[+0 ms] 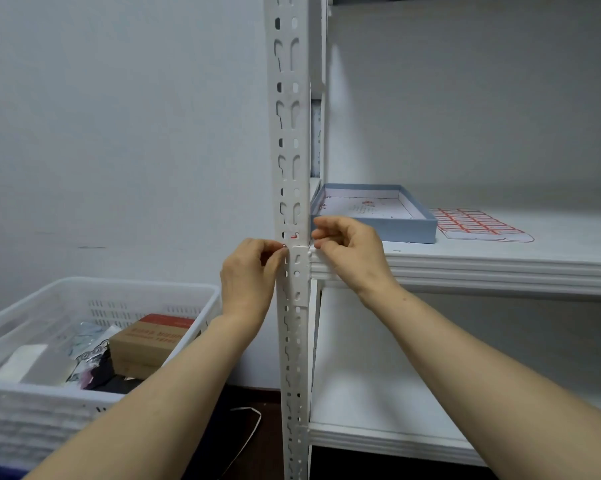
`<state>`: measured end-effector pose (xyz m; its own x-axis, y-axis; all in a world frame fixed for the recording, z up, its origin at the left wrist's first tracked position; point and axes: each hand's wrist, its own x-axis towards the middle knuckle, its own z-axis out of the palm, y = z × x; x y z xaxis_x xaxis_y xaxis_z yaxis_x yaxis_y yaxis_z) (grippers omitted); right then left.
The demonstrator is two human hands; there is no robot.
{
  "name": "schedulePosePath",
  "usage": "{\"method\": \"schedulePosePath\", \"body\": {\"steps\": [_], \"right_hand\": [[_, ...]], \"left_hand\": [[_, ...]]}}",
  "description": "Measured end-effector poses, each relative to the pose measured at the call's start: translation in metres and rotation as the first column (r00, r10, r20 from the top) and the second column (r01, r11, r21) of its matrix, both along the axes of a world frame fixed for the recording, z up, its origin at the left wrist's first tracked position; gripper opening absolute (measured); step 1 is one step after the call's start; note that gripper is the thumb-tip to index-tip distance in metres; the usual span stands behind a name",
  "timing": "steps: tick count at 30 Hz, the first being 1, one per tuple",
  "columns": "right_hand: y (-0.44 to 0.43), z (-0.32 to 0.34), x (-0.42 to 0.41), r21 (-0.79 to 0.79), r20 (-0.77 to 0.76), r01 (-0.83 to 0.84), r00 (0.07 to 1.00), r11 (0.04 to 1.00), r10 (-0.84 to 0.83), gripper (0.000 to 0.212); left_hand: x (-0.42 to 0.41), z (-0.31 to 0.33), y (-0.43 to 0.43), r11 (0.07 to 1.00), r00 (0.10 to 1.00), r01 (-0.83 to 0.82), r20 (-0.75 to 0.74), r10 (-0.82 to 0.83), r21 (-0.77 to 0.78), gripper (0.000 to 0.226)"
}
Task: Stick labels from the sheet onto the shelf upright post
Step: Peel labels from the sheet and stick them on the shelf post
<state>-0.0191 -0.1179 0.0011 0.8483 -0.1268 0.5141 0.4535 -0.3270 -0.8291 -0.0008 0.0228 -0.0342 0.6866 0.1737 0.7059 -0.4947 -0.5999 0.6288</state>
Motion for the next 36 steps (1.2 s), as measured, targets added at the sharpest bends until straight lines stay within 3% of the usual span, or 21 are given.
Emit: {"method": "schedulePosePath", "body": {"steps": [3,16,22,29,34,36], "right_hand": [[0.0,0.0,0.001,0.001,0.0,0.002,1.0,1.0,-0.002,0.032],[0.001,-0.001,-0.001,0.033,-0.011,-0.01,1.0,0.999,0.01,0.032],[-0.008,0.008,-0.004,0.108,-0.014,-0.052,0.998,0.993,0.053,0.032],[-0.053,0.049,0.0,0.264,0.027,0.007,1.0,0.965,-0.015,0.035],[-0.094,0.073,0.014,0.211,-0.033,0.08,0.997,0.974,-0.075,0.035],[-0.108,0.076,0.024,0.154,-0.058,0.105,0.994,0.982,-0.097,0.035]], "left_hand": [[0.001,-0.002,0.0,0.998,0.999,-0.021,0.039,0.019,0.061,0.01],[0.001,-0.002,-0.009,0.996,0.996,-0.083,-0.046,0.082,-0.034,0.003],[-0.024,0.012,-0.025,0.942,0.986,0.151,-0.028,-0.166,-0.298,0.017],[-0.028,0.072,-0.084,0.829,0.91,0.306,-0.111,-0.399,-0.469,0.007],[0.007,0.097,-0.114,0.678,0.79,0.355,-0.18,-0.585,-0.643,0.018],[0.021,0.102,-0.123,0.695,0.779,0.35,-0.217,-0.588,-0.628,0.022]]}}
